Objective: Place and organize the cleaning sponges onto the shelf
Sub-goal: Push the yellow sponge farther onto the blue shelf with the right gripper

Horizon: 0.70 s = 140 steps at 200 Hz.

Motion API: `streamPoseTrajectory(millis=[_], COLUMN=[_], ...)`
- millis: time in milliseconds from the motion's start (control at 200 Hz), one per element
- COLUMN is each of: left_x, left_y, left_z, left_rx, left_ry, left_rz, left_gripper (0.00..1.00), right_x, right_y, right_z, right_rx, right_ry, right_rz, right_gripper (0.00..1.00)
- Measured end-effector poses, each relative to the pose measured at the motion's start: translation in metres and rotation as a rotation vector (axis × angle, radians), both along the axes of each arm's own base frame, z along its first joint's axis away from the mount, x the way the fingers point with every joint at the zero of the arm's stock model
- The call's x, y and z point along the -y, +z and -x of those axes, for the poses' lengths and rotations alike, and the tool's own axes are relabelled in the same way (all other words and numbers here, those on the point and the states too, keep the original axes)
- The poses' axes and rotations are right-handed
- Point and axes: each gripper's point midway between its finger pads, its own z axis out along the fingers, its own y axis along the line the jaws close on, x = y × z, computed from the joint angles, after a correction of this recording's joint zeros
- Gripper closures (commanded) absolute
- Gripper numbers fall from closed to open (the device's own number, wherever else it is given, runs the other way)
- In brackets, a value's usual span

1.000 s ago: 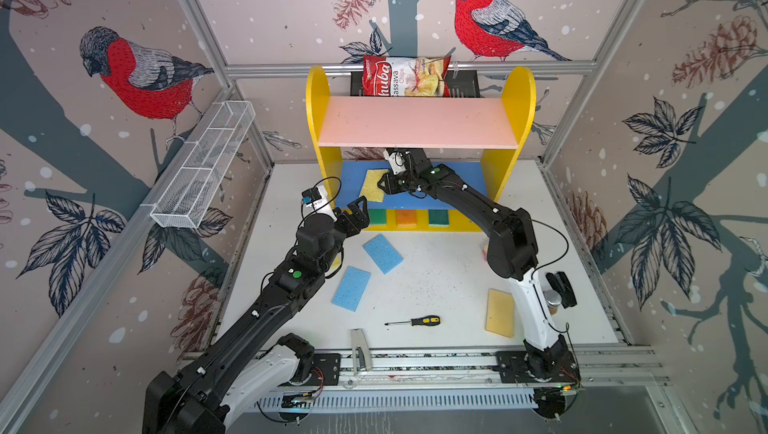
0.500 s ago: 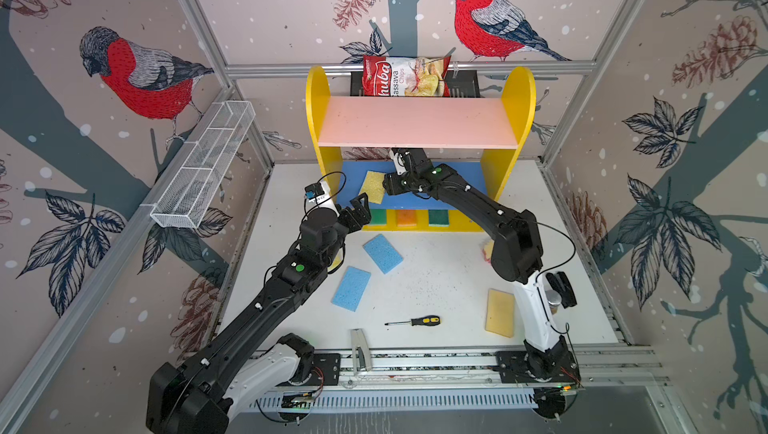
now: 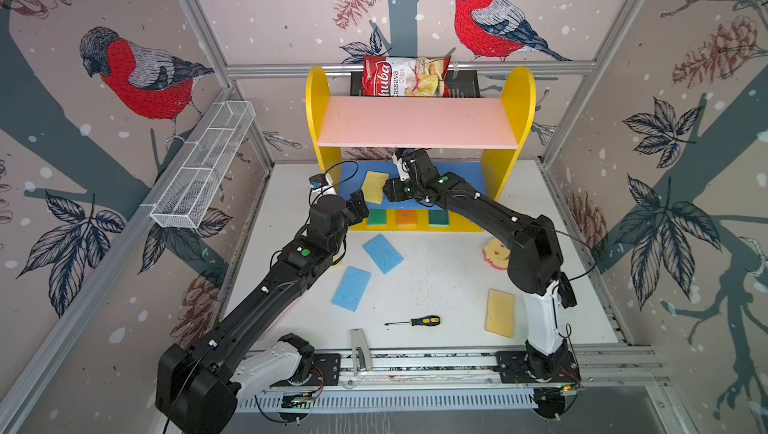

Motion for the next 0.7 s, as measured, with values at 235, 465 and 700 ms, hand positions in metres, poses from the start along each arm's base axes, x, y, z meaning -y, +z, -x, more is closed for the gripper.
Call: streamPoseTrajectory(millis=[235,465,700], left_x=[-0.007,-0.008,-0.009], left_y=[0.0,-0.001,-0.002], left_z=[0.009,0.011,0.013], left_rx=[0.017,0.02,0.022], left_ry=[0.008,0.007,0.008], left_rz=[-0.005,-0.002,0.006], left_gripper=[0.14,0.14,0.13], right_x=[-0.024,-0.042,-0.039], right_y=[0.009,-0.006,-0.014], right_z=[0.018,0.017,0.013], right_rx=[0.025,0.009,0.016], right_ry=[0.05,0.051,0.022], right_rz=[-0.034,-0.024,0.015], right_gripper=[0.3,0.36,0.46])
